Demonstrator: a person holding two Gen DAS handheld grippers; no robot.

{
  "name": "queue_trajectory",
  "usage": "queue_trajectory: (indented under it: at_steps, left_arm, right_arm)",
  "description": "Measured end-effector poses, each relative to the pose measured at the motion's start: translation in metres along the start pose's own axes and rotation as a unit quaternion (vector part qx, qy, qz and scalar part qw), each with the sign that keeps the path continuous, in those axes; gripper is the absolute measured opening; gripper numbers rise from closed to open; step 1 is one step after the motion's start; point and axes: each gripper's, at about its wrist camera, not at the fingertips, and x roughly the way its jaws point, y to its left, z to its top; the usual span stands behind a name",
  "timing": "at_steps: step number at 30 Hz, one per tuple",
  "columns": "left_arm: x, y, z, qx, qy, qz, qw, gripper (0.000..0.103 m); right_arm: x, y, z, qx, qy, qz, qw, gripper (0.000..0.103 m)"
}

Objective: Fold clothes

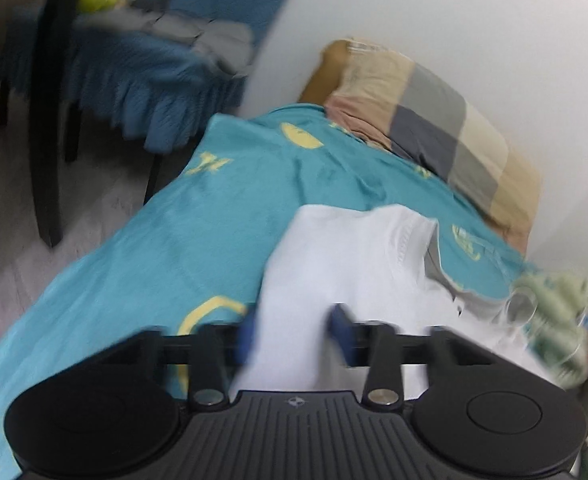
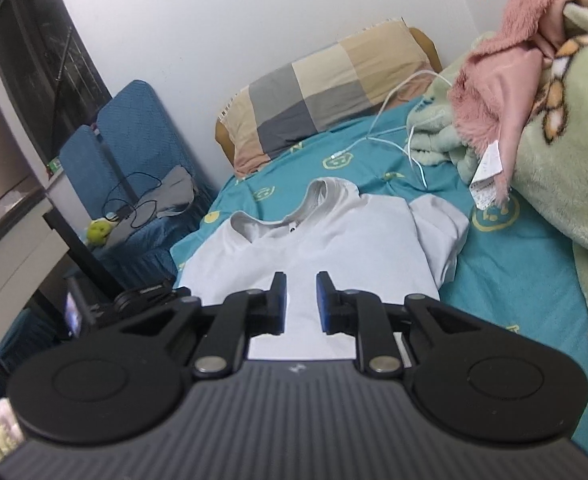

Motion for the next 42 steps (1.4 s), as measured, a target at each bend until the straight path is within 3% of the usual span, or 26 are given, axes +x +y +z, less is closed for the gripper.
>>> queue_trajectory:
  at_steps: [1, 2, 5, 8, 11, 15, 17, 20, 23, 24, 26, 29, 33, 35, 39, 42]
  left_arm:
    - [-0.001, -0.013, -0.001, 0.04, -0.012, 0.02, 0.9989, 0.007]
    - [-0.003, -0.027, -0.002, 0.082, -0.024, 0.042, 0.9955, 0.006]
    - [-0.012, -0.066, -0.006, 0.178, -0.042, 0.06, 0.9814, 0.003]
    - [-0.031, -0.105, -0.015, 0.239, -0.065, 0.05, 0.9677, 0.003]
    - [-0.048, -0.152, -0.036, 0.31, -0.075, 0.017, 0.9476, 0.003]
    - [-0.051, -0.201, -0.075, 0.377, -0.049, -0.031, 0.9246, 0.003]
    - [-0.047, -0.217, -0.095, 0.394, -0.03, -0.054, 0.9171, 0.004]
    - [-0.043, -0.227, -0.121, 0.405, -0.004, -0.073, 0.9112, 0.014]
    - [-0.048, -0.222, -0.137, 0.406, 0.006, -0.091, 0.9091, 0.033]
    - [-0.052, -0.217, -0.136, 0.399, 0.004, -0.097, 0.912, 0.043]
    - [-0.062, -0.203, -0.129, 0.375, -0.003, -0.111, 0.9205, 0.047]
    - [-0.085, -0.167, -0.102, 0.304, -0.024, -0.124, 0.9442, 0.06]
    - [-0.082, -0.113, -0.05, 0.204, -0.057, -0.088, 0.9733, 0.071]
    - [-0.066, -0.09, -0.031, 0.158, -0.058, -0.068, 0.9834, 0.074]
    - [-0.032, -0.048, 0.001, 0.079, -0.042, -0.044, 0.995, 0.079]
    - [-0.015, -0.025, 0.011, 0.037, 0.003, -0.076, 0.9964, 0.079]
  right_arm:
    - [0.001, -0.003, 0.0, 0.007, 0.002, -0.001, 1.0, 0.019]
    - [0.001, -0.005, 0.001, 0.014, 0.003, -0.001, 1.0, 0.019]
    - [-0.001, -0.012, 0.002, 0.03, 0.002, -0.008, 1.0, 0.019]
    - [-0.008, -0.018, 0.003, 0.041, -0.005, -0.016, 0.999, 0.019]
    - [-0.013, -0.024, 0.003, 0.052, -0.011, -0.023, 0.998, 0.019]
    - [-0.017, -0.03, 0.002, 0.063, -0.013, -0.028, 0.998, 0.019]
    - [-0.018, -0.034, 0.002, 0.068, -0.013, -0.028, 0.997, 0.019]
    - [-0.02, -0.038, 0.003, 0.073, -0.014, -0.022, 0.997, 0.019]
    - [-0.019, -0.041, 0.003, 0.079, -0.012, -0.02, 0.997, 0.019]
    - [-0.019, -0.042, 0.003, 0.081, -0.011, -0.019, 0.996, 0.02]
    - [-0.019, -0.043, 0.003, 0.087, -0.01, -0.017, 0.996, 0.019]
    - [-0.018, -0.044, 0.003, 0.092, -0.009, -0.017, 0.996, 0.02]
    - [-0.016, -0.042, 0.002, 0.096, -0.003, -0.014, 0.995, 0.02]
    - [-0.012, -0.041, 0.002, 0.094, 0.002, -0.014, 0.996, 0.02]
    - [-0.004, -0.038, 0.0, 0.086, 0.011, -0.017, 0.996, 0.02]
    - [0.003, -0.037, -0.002, 0.085, 0.021, -0.021, 0.996, 0.02]
